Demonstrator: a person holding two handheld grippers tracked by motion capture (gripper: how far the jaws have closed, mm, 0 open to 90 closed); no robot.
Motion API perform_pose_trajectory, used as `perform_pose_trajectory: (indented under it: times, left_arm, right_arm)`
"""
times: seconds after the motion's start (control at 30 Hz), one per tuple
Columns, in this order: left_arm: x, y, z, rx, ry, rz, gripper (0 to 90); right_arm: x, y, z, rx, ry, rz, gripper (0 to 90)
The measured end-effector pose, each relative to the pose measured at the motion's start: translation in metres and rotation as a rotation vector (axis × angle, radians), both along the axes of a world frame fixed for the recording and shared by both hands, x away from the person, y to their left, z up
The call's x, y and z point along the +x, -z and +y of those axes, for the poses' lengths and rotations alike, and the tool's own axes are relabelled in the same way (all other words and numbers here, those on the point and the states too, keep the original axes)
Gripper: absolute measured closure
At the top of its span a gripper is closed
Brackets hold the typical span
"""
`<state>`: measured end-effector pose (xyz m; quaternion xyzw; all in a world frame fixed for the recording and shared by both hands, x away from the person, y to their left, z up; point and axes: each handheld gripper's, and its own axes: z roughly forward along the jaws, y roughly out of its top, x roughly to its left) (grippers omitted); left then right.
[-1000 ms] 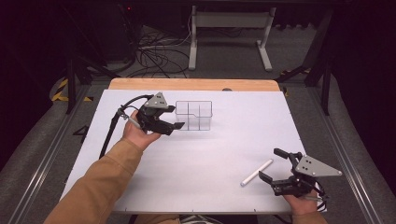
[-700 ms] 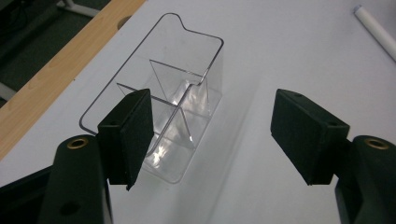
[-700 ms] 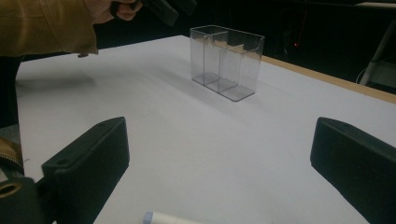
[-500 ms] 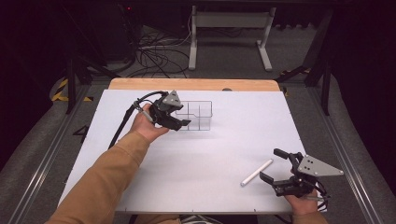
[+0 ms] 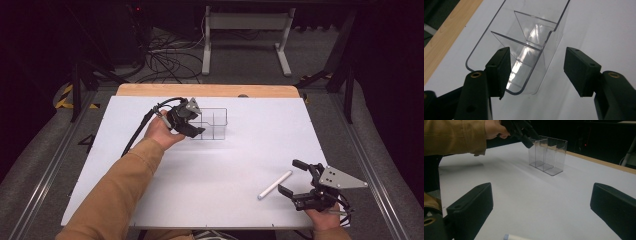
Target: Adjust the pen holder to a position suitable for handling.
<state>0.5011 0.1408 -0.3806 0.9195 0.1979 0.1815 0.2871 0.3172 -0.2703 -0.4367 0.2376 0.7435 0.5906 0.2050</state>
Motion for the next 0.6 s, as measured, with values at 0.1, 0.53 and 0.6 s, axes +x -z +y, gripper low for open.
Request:
perform_pose_trajectory:
  times: [0.1, 0.53, 0.6]
  left_arm:
    - [0.003, 0.002, -0.002, 0.014, 0.004, 0.006, 41.9]
    - [0.006, 0.014, -0.016, 0.091, -0.015, 0.001, 46.2]
    - [0.005, 0.015, -0.018, 0.110, -0.023, -0.019, 48.2]
  right_arm:
    - [0.001, 0.001, 0.000, 0.002, 0.000, 0.005, 5.1]
    - [0.003, 0.004, -0.001, 0.027, -0.021, 0.026, 5.1]
    - [0.003, 0.004, 0.000, 0.028, -0.025, 0.030, 5.1]
